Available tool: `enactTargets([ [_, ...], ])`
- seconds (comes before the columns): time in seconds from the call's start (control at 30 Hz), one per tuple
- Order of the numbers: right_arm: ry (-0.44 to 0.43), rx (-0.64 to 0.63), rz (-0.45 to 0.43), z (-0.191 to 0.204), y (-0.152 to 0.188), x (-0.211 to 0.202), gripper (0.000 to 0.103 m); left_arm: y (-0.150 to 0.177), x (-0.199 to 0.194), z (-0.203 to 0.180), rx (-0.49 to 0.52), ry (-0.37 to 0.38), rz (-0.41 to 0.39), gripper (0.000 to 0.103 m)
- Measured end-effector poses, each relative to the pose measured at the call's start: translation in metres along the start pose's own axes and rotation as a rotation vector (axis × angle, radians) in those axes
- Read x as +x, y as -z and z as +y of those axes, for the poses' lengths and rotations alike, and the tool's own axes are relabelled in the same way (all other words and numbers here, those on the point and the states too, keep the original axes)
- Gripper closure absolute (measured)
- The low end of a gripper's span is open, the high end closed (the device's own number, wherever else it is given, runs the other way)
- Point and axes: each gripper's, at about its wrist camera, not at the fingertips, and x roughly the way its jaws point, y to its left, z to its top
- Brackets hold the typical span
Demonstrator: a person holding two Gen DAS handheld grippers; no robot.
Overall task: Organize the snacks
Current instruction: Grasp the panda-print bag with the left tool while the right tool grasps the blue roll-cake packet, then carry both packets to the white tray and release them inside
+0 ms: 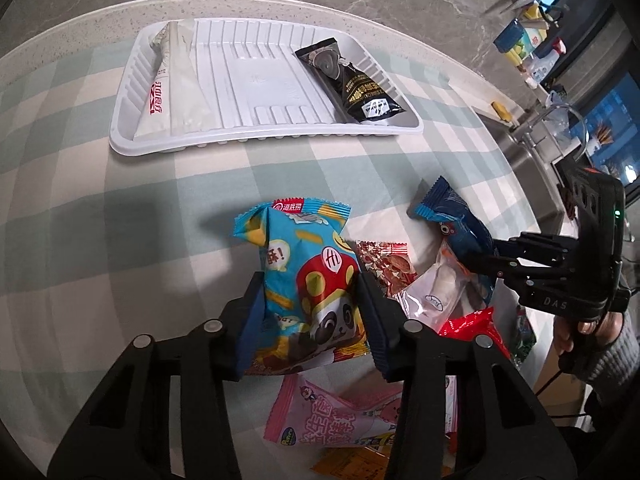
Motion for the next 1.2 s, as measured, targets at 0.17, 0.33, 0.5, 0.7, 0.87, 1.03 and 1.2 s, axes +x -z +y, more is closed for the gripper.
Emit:
enactTargets([
  [0.17,-0.121,0.139,-0.014,-0.021,0.002,-0.006,0.073,-0.002,-0.006,0.012,-0.068,0.062,-0.011,0.070],
  [0.33,-0.223,0.256,-0.032,-0.038,0.004,-0.011,0.073,-0.002,-0.010,0.014,-0.081,0.080,-0.019,0.073],
  [0.5,-0.231,0.286,-0.036,-0.041,0.005,-0.011,0.073,-0.003,-0.010,0.011,-0.080,0.055,-0.016,0.072],
  [0.7,-0.186,0.242,-0.027,-0.031,0.007,-0.008,0.073,-0.005,0.001,0.000,-0.018,-0.026,0.020,0.057],
  [0.87,-0.175,0.229,-0.022,-0.028,0.009,-0.004,0.073,-0.007,0.010,-0.004,-0.010,-0.047,0.037,0.053],
  [1.03,-0.161,0.221,-0.023,-0.027,0.008,-0.003,0.072,-0.008,0.020,-0.010,0.006,-0.061,0.058,0.051],
  [1.2,-0.143,0.204,-0.019,-0.025,0.006,-0.001,0.072,-0.009,0.024,-0.016,0.033,-0.084,0.057,0.050],
])
